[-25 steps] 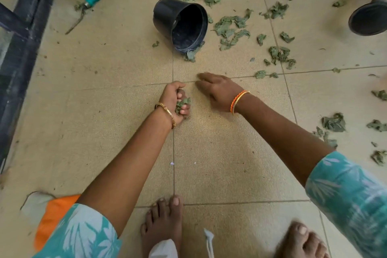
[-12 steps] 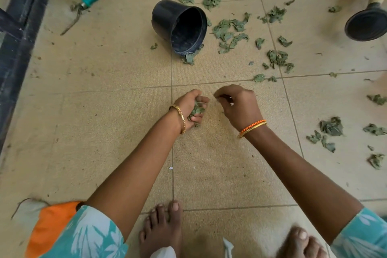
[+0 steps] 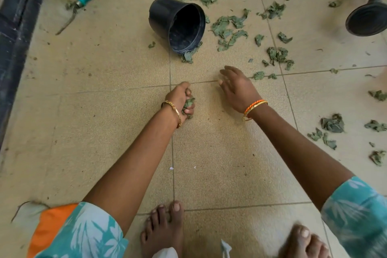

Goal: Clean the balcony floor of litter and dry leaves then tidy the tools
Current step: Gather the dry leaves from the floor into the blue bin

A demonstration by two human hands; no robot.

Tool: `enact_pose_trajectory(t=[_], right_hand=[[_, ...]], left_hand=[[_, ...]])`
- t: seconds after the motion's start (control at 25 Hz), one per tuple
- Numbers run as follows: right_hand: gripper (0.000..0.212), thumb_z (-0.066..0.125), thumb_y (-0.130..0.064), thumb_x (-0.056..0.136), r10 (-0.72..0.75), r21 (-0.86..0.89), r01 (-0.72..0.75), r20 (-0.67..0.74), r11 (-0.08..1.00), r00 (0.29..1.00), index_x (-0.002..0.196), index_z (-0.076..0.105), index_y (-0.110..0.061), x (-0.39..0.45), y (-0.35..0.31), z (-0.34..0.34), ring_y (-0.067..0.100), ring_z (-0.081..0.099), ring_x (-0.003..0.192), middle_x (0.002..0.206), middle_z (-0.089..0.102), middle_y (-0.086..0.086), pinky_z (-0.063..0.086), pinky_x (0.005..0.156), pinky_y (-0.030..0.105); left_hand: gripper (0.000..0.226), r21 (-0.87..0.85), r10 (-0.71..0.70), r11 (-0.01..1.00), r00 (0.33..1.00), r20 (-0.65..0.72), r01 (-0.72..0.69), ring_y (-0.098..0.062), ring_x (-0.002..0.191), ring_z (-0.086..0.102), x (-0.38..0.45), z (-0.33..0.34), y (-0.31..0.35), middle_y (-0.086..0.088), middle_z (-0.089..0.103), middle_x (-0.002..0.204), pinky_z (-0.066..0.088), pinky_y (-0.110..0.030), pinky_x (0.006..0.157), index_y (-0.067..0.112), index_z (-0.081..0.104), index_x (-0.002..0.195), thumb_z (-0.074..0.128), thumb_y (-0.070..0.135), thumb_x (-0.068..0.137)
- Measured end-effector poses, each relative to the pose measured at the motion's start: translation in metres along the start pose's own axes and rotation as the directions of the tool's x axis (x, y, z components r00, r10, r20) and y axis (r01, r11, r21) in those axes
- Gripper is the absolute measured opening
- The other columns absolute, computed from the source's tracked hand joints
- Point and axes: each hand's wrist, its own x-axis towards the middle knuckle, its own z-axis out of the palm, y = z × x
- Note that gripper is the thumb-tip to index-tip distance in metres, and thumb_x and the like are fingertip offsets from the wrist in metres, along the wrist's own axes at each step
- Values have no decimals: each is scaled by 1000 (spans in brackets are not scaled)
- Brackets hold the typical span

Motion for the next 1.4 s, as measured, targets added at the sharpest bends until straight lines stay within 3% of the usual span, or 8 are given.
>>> enact_pose_trajectory(t=[0.24,0.48,0.68,0.84,1.0,1.12,1.28,1.4], right_hand=[[45,44,-16,97,-148,-360,166,76,918,986,137,40,6,-13,19,15,39,35,134,144,38,25,24,112,44],[57,32,-36,98,99,-408,-146,-133,901,986,144,26,-3,-13,52,-15,33,15,143,153,20,20,13,118,44],[78,10,-58,91,25,-535,48,129,843,991,148,14,-6,11,51,-23,29,1,145,157,8,15,3,118,47],[86,8,-65,90,136,-583,-82,50,808,989,149,5,-3,3,57,-11,27,-3,145,157,1,16,-4,117,47],[68,24,-51,96,128,-403,-190,-177,895,976,148,19,-8,6,86,-45,33,8,144,156,11,18,10,117,48],[72,41,-51,92,220,-307,-253,-137,918,966,148,19,-12,24,99,-62,35,10,143,156,9,16,16,116,48],[67,48,-43,91,111,-374,-104,-2,922,994,145,27,-10,22,95,-59,39,21,138,151,22,20,22,114,49],[40,49,-15,95,-68,-338,17,-141,941,988,133,49,-2,-4,93,-38,41,41,126,136,45,24,37,104,47]], left_hand=[[40,-131,-44,991,999,-4,43,-10,38,40,-3,6,1,4,33,46,22,-12,31,17,30,57,57,21,86],[30,-79,-3,997,990,138,14,-8,45,57,0,34,-7,-5,49,65,31,-13,32,14,39,66,45,-10,85],[21,-87,34,996,966,258,-12,-6,47,58,-3,56,5,-10,65,75,39,-11,39,7,49,70,44,-3,88],[33,-129,-2,991,986,165,24,-11,44,60,1,61,0,4,48,41,41,-14,39,15,39,58,50,8,89],[36,-65,-19,998,994,106,27,-15,46,62,11,67,-1,7,34,34,41,-16,41,15,35,57,51,12,89],[37,-1,-48,999,991,126,48,-14,52,62,13,75,0,7,35,35,39,-16,43,18,34,57,52,14,89],[37,26,-57,998,982,180,53,-7,38,51,14,84,-5,3,51,48,36,-13,37,18,37,57,50,13,91],[31,41,-74,997,970,230,66,-5,35,47,15,84,-5,-4,67,64,33,-12,34,14,44,62,46,16,93]])
